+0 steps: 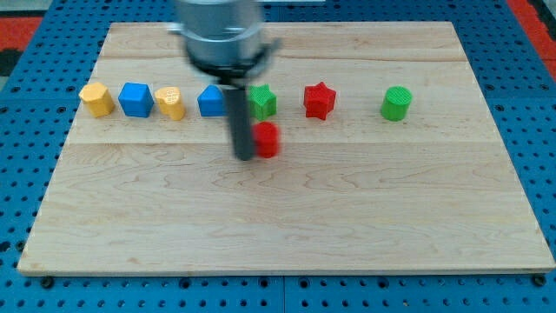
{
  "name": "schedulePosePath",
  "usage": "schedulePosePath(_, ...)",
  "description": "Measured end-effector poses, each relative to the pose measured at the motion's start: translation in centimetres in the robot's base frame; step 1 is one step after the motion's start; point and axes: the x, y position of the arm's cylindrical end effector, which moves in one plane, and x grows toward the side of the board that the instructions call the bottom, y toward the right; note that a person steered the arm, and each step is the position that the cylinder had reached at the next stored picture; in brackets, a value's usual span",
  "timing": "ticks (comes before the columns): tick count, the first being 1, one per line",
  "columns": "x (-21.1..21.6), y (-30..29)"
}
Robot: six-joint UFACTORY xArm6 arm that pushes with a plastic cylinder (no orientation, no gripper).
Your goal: Move the red circle right to the red star
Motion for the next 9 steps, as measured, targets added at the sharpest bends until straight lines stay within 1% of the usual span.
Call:
schedulePosePath(1,0.0,4.4)
schedulePosePath(2,-0.6,0.3)
schedulePosePath(3,-2.1,3.2)
schedulePosePath(4,-2.2,11.0)
schedulePosePath(5,-2.1,11.6)
schedulePosePath(7,-5.8,11.9)
schedulePosePath(8,-2.7,12.6)
schedulePosePath(9,-1.0,20.2)
